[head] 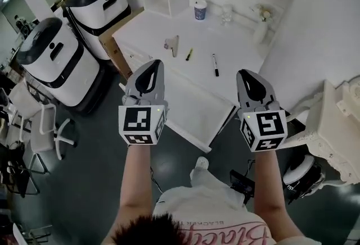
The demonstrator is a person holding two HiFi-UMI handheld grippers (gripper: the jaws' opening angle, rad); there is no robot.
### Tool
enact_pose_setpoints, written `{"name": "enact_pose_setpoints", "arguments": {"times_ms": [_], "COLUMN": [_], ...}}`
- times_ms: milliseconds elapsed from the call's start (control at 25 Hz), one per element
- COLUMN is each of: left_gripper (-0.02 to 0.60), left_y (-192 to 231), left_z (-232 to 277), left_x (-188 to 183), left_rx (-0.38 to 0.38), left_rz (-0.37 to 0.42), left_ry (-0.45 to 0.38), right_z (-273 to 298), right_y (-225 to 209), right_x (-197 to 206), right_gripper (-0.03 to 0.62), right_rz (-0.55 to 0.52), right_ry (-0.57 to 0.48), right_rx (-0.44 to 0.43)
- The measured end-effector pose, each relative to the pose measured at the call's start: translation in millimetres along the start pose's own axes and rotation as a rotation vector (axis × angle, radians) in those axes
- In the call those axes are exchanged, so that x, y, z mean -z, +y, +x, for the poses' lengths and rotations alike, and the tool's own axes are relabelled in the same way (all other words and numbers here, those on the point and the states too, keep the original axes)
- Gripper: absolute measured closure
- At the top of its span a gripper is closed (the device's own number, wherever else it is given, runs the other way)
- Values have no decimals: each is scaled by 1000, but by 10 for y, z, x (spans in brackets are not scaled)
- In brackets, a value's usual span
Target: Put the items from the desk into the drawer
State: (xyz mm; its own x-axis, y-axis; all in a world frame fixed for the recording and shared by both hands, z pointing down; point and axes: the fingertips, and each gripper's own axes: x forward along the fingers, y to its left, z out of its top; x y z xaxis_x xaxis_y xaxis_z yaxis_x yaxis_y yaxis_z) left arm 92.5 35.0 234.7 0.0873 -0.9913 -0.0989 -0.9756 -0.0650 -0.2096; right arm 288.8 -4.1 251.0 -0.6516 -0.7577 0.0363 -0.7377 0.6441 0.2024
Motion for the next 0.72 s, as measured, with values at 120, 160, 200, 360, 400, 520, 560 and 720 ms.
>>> {"name": "enact_pose_setpoints", "arguments": {"times_ms": [120, 160, 200, 360, 400, 520, 560, 720], "left_gripper": [574, 574, 574, 574, 574, 574, 574, 574], "left_y": [73, 93, 113, 192, 202, 225, 239, 296], "left_z": [308, 400, 489, 786, 848, 1002, 1046, 1222], "left_x": [83, 112, 140, 225, 247, 354, 400, 593], "left_rx": [-3, -5, -6, -8, -6, 4, 6, 19], "left_rz": [-7, -10, -13, -23, -23, -25, -28, -41], "left_ry": [10, 13, 17, 32, 36, 54, 61, 94], "right_z": [300, 390, 477, 782, 849, 1026, 1083, 1315], "right_y": [-169, -221, -268, -432, -466, -532, -541, -544], "right_x": [68, 89, 107, 164, 186, 296, 344, 558], "right_gripper": [582, 570, 527, 409, 408, 410, 410, 410], "right_rz": [23, 28, 33, 42, 42, 44, 43, 38], "right_ry": [15, 19, 23, 41, 49, 78, 88, 137], "right_rx": [-5, -7, -10, -13, -14, -21, -22, -33]}}
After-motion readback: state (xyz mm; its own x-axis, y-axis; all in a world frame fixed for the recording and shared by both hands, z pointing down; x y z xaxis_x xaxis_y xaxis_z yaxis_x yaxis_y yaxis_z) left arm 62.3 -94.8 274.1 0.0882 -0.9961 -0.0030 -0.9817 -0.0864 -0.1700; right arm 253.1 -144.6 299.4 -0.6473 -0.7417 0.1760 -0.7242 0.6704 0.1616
